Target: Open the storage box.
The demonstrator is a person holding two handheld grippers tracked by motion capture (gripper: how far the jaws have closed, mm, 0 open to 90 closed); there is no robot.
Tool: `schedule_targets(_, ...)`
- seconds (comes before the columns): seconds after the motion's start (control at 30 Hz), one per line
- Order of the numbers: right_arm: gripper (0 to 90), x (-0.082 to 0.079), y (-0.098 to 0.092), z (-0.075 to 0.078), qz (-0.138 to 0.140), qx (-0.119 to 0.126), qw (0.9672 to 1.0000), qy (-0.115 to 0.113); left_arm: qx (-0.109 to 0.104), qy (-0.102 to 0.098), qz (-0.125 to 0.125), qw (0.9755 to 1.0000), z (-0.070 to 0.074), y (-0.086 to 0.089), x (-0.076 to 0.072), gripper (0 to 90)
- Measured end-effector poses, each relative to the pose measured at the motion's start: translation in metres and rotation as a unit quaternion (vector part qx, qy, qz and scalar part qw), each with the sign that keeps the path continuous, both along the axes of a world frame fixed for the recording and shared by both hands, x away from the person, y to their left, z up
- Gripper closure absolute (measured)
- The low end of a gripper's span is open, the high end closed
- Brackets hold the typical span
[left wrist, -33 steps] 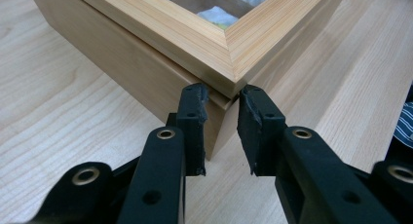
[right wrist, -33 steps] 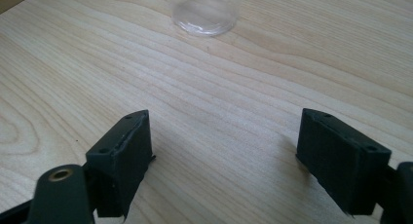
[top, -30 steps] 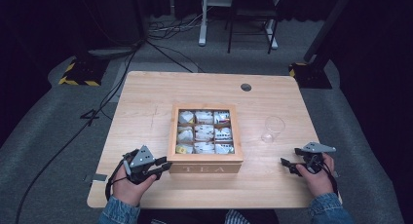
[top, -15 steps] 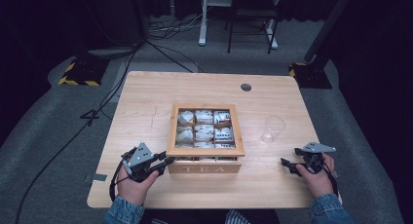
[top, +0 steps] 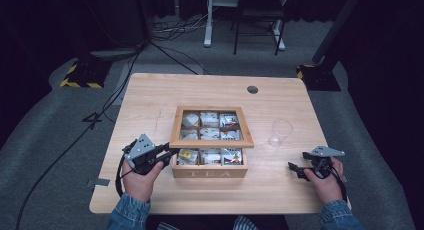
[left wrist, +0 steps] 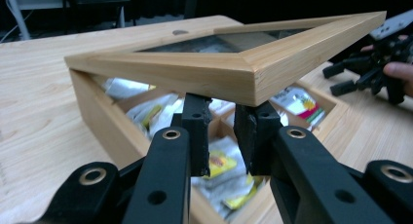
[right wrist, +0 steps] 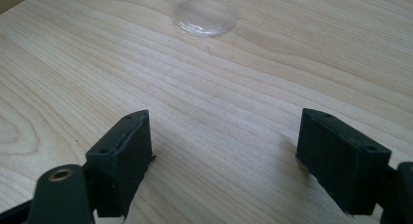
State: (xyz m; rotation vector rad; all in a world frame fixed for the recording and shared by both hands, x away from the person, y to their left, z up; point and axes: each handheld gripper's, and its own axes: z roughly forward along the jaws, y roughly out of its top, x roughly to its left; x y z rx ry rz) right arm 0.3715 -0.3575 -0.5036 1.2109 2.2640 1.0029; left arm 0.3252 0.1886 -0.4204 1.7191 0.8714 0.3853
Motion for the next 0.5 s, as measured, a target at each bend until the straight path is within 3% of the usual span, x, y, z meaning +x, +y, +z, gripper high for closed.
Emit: schedule_targets(0.5, 20.6, 0.0, 0.0, 0.0, 0.0, 0.0, 1.0, 0.0, -0.002, -0.024, 0.0, 0.9997, 0.031, -0.01, 0.021, 76.3)
